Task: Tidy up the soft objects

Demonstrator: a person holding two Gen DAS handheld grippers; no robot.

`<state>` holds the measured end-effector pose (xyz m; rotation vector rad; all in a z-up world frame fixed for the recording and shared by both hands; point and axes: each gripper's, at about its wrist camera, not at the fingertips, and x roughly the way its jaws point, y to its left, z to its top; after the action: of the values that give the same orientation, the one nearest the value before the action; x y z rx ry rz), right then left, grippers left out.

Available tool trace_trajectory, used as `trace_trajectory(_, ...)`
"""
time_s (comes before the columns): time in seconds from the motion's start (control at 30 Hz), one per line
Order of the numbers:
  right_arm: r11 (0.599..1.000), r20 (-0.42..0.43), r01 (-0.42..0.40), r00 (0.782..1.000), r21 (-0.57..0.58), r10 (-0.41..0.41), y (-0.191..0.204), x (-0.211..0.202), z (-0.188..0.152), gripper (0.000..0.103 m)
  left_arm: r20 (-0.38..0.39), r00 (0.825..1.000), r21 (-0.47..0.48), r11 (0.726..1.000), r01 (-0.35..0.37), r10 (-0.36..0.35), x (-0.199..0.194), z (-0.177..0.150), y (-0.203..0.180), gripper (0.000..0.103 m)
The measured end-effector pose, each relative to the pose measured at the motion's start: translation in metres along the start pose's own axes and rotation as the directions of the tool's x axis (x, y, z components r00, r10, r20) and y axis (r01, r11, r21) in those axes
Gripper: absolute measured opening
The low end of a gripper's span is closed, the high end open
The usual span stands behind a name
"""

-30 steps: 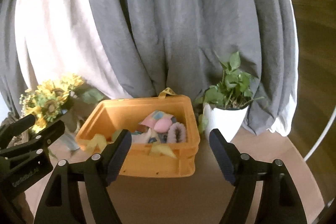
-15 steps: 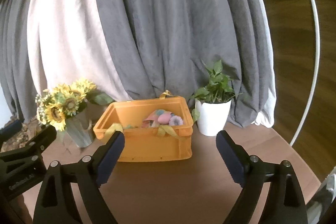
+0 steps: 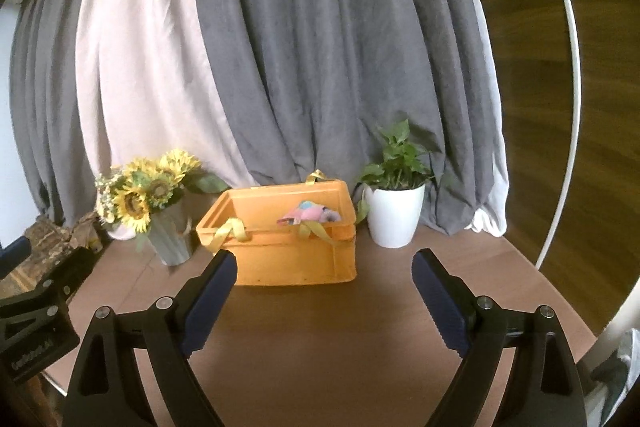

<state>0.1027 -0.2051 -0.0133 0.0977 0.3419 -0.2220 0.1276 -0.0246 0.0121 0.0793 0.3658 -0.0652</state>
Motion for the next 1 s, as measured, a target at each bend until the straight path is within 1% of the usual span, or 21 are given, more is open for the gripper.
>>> trace_trajectory(0.1, 1.000, 0.004, -0.003, 1.000, 0.003, 0.003, -0.006, -0.016, -0.006, 0.090, -0.007, 1.000, -0.007, 1.000, 0.009, -0.009, -0.014, -0.007, -0.001, 0.103)
trace_trajectory(0.43, 1.000, 0.016, -0.017, 1.000, -0.006, 0.017, -0.017, -0.064, -0.023, 0.090, 0.004, 1.000, -0.018, 1.000, 0.003, -0.003, -0.062, -0.024, -0.007, 0.103)
trace_trajectory(0.73, 1.000, 0.038, -0.017, 0.999, -0.001, 0.017, -0.026, -0.096, -0.031, 0.090, 0.021, 1.000, -0.014, 1.000, 0.004, -0.004, -0.092, -0.032, -0.010, 0.103)
trace_trajectory(1.0, 1.000, 0.052, -0.024, 0.998, 0.001, 0.024, -0.030, -0.111, -0.031, 0.090, 0.034, 0.999, -0.009, 1.000, -0.007, 0.007, -0.107, -0.032, -0.010, 0.103)
